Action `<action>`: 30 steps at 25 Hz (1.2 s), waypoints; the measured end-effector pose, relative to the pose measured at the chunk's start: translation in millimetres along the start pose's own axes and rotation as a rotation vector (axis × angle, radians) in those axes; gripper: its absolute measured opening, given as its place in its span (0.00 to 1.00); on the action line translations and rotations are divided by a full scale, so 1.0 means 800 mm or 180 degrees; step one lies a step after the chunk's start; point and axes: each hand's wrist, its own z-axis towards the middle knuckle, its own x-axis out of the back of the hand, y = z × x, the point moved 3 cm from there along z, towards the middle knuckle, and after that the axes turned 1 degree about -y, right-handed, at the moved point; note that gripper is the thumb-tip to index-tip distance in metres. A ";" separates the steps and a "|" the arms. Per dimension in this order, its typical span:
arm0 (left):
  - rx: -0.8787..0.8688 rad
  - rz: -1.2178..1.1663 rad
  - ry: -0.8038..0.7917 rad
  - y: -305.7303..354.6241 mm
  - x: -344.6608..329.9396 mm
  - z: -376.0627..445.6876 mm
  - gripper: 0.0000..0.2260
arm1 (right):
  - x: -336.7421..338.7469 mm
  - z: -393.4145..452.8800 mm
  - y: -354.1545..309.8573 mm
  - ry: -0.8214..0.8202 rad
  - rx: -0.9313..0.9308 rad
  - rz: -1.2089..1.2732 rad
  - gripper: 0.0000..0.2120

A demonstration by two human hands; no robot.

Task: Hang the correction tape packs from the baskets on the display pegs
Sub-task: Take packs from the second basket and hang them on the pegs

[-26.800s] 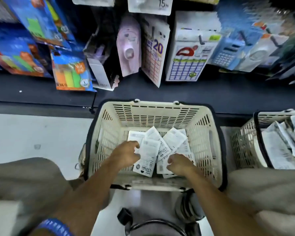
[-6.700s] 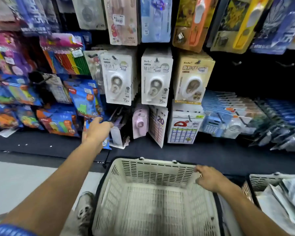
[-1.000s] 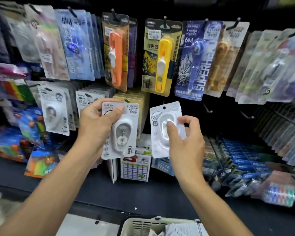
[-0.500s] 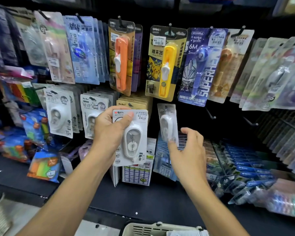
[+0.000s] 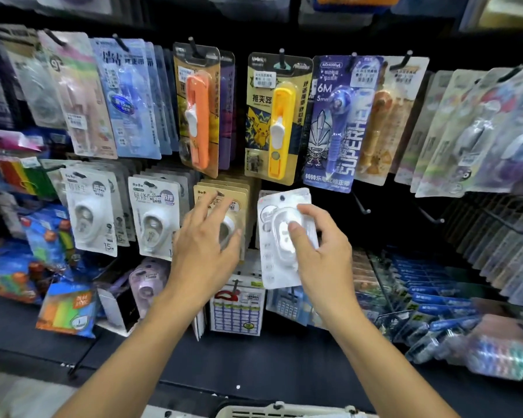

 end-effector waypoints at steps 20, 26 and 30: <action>-0.0530 0.0604 -0.2082 0.003 -0.085 -0.130 0.07 | 0.015 -0.116 0.125 -0.1840 -0.0801 -0.0995 0.15; -0.1658 0.1617 -0.4868 -0.059 -0.150 -0.366 0.23 | 0.044 -0.290 0.240 -0.3631 -0.1518 -0.2300 0.15; -0.1766 0.1521 -0.4995 -0.079 -0.161 -0.421 0.36 | 0.036 -0.330 0.248 -0.3833 -0.1712 -0.1997 0.21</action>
